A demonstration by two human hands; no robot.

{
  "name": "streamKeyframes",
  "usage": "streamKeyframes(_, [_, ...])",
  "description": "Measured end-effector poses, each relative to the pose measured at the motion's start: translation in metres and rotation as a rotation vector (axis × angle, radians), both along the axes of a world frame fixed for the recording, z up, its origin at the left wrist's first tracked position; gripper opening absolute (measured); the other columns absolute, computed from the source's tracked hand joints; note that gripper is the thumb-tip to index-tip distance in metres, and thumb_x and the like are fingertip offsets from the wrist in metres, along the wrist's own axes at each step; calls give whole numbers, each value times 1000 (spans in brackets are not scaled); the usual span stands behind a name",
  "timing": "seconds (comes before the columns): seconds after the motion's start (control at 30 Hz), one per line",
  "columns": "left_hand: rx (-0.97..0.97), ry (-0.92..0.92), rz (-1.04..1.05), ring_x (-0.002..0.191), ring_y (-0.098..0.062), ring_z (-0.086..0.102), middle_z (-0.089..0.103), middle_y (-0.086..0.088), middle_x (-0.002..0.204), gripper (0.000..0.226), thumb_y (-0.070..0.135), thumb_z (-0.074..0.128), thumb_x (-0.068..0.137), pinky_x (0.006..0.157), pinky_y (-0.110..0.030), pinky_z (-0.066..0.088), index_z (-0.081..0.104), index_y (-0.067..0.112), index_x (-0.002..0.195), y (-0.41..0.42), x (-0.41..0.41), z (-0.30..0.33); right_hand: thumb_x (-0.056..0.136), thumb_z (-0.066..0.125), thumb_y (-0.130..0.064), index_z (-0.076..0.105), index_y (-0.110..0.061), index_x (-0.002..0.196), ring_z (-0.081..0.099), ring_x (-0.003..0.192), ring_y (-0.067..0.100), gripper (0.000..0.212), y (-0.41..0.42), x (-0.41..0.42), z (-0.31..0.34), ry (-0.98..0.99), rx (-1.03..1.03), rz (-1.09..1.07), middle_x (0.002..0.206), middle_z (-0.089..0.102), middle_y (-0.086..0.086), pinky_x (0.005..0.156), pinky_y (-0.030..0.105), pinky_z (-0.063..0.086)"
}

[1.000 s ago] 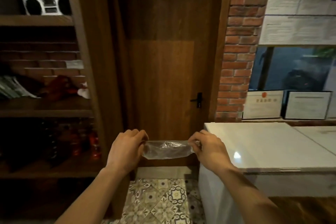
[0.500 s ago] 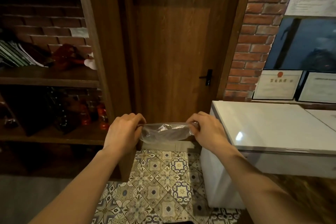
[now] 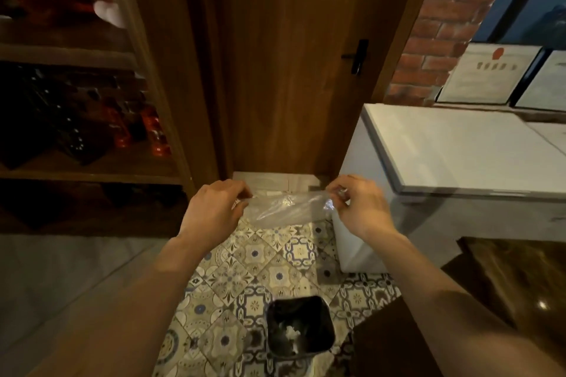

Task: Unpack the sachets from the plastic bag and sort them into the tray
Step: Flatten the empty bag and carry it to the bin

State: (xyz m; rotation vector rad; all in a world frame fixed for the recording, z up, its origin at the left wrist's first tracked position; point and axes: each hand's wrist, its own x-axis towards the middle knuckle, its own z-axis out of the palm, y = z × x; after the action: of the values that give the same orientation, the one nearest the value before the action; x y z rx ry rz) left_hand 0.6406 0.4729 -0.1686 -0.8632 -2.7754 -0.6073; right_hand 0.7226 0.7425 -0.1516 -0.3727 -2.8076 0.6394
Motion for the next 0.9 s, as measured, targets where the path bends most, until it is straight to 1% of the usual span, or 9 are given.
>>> streamKeyframes(0.13, [-2, -125, 4, 89, -13, 62, 67, 11, 96, 10, 25, 67, 92, 74, -32, 50, 64, 29, 101, 12, 1, -61, 92, 73, -14, 73, -30, 101, 63, 87, 16, 18, 11, 2, -62, -91, -46, 23, 100, 65, -10, 74, 30, 52])
streamKeyframes(0.3, [-38, -277, -13, 91, -11, 64, 68, 14, 98, 16, 23, 69, 90, 77, -37, 54, 61, 34, 99, 26, 11, -133, 89, 75, -12, 74, -26, 98, 66, 85, 18, 16, 28, 17, -128, -182, -49, 43, 100, 70, -4, 75, 35, 57])
streamKeyframes(0.43, [-91, -361, 4, 92, -12, 65, 67, 14, 97, 15, 26, 68, 90, 75, -34, 53, 60, 34, 101, 40, 21, -202, 89, 73, -16, 72, -29, 97, 68, 80, 17, 15, 43, 31, -201, -302, -31, -5, 94, 70, -9, 68, 34, 57])
streamKeyframes(0.53, [-86, -415, 41, 90, -11, 63, 66, 16, 96, 15, 27, 66, 91, 72, -34, 53, 60, 35, 102, 43, 28, -238, 89, 75, -17, 71, -27, 98, 58, 82, 10, 14, 46, 45, -249, -387, -3, -43, 93, 65, -13, 71, 25, 45])
streamKeyframes(0.57, [-79, -432, 45, 90, -11, 63, 66, 16, 95, 14, 26, 66, 91, 71, -34, 53, 60, 35, 101, 42, 30, -248, 89, 75, -18, 71, -27, 99, 57, 84, 10, 14, 45, 49, -262, -411, -8, -66, 96, 67, -10, 72, 24, 42])
streamKeyframes(0.6, [-84, -449, 50, 89, -10, 64, 66, 17, 94, 14, 27, 65, 91, 71, -35, 53, 60, 36, 101, 40, 33, -256, 89, 75, -18, 71, -27, 99, 59, 85, 10, 14, 44, 53, -274, -437, -15, -85, 98, 68, -8, 72, 24, 44])
streamKeyframes(0.7, [-103, -457, 56, 86, -8, 64, 66, 18, 91, 15, 25, 67, 90, 69, -32, 52, 60, 35, 100, 34, 38, -281, 89, 74, -15, 71, -28, 98, 65, 85, 13, 16, 39, 58, -312, -502, -28, -119, 100, 70, -5, 71, 27, 54])
streamKeyframes(0.83, [-109, -500, 88, 87, -6, 64, 66, 18, 92, 16, 24, 68, 90, 74, -34, 53, 61, 33, 101, 21, 40, -299, 90, 74, -15, 73, -25, 100, 64, 91, 16, 14, 33, 58, -343, -559, -19, -169, 104, 68, -1, 69, 24, 46])
streamKeyframes(0.9, [-114, -516, 110, 87, -7, 64, 66, 18, 92, 17, 24, 68, 90, 73, -36, 54, 61, 35, 101, 16, 40, -305, 90, 74, -17, 74, -24, 102, 66, 93, 19, 14, 30, 55, -352, -568, -39, -155, 107, 68, 1, 72, 27, 52])
